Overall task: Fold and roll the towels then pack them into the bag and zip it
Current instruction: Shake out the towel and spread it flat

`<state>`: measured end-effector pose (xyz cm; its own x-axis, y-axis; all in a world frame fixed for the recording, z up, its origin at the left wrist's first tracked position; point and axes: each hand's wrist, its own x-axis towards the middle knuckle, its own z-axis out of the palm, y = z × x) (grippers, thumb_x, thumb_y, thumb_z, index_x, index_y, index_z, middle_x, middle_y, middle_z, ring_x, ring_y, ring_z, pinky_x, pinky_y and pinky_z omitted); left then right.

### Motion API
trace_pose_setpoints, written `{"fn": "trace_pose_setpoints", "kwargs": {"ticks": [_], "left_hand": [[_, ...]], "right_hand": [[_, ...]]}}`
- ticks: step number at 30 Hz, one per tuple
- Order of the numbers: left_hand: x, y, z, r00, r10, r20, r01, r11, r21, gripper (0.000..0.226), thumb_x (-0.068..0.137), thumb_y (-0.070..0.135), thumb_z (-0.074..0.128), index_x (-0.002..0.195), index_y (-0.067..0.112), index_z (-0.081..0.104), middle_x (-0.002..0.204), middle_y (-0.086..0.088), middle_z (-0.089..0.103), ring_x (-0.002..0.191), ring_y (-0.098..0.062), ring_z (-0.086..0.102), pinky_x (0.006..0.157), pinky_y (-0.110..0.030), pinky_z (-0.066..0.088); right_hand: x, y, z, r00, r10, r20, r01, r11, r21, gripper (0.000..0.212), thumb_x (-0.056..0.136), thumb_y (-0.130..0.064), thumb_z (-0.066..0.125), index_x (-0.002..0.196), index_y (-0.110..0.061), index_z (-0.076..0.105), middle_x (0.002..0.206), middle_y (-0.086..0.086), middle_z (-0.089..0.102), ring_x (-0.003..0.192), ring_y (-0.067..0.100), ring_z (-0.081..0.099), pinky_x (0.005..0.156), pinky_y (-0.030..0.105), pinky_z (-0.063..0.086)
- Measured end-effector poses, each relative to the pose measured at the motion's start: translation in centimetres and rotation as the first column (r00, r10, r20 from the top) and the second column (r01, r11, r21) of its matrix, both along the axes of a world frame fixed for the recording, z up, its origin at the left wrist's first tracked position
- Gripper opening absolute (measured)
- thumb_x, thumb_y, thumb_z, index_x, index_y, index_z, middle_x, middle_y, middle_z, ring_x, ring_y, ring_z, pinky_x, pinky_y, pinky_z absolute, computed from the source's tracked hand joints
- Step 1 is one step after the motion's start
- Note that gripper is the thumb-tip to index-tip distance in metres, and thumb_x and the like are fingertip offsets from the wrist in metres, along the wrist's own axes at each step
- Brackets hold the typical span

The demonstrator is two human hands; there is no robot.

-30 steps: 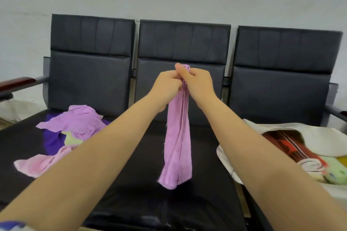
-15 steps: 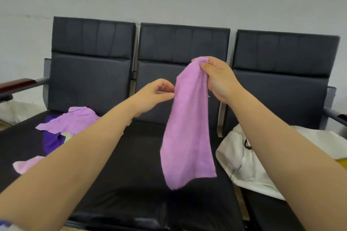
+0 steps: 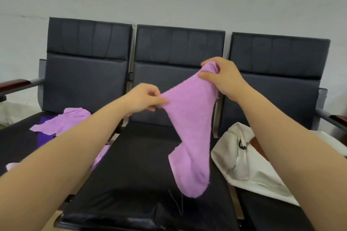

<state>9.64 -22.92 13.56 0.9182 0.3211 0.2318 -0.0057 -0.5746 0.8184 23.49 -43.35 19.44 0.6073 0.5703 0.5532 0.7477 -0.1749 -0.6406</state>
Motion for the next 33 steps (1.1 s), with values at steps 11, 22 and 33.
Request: {"fn": "trace_pose_setpoints", "kwargs": {"ticks": [11, 22, 33], "left_hand": [[-2.7, 1.2, 6.7, 0.912, 0.133, 0.387, -0.207, 0.966, 0.155, 0.028, 0.074, 0.021, 0.081, 0.086, 0.026, 0.056, 0.079, -0.004, 0.064, 0.072, -0.015, 0.059, 0.071, -0.031, 0.052], [-4.4, 0.5, 9.3, 0.977, 0.049, 0.205, -0.101, 0.962, 0.252, 0.007, 0.085, 0.020, 0.070, 0.080, 0.019, 0.064, 0.067, 0.001, 0.057, 0.051, -0.006, 0.046, 0.048, -0.017, 0.042], [2.3, 2.5, 6.0, 0.928, 0.288, 0.235, -0.305, 0.951, 0.040, 0.005, 0.089, 0.007, 0.063, 0.093, 0.007, 0.062, 0.082, -0.014, 0.068, 0.057, -0.012, 0.068, 0.049, -0.019, 0.053]], "right_hand": [[-1.1, -2.9, 1.9, 0.994, 0.009, 0.112, -0.014, 0.999, 0.046, 0.010, 0.089, -0.021, 0.068, 0.097, -0.020, 0.074, 0.093, -0.005, 0.072, 0.086, 0.006, 0.067, 0.082, 0.021, 0.054], [-0.7, -4.2, 4.2, 0.969, 0.170, -0.180, -0.173, 0.985, 0.002, 0.006, 0.079, -0.016, 0.076, 0.080, -0.018, 0.071, 0.060, -0.008, 0.063, 0.052, 0.004, 0.050, 0.052, 0.016, 0.040], [4.0, 1.8, 0.5, 0.968, -0.011, -0.251, 0.031, 0.997, 0.075, 0.003, 0.091, -0.009, 0.063, 0.093, -0.009, 0.065, 0.082, 0.009, 0.069, 0.070, 0.016, 0.073, 0.061, 0.023, 0.057]]}}
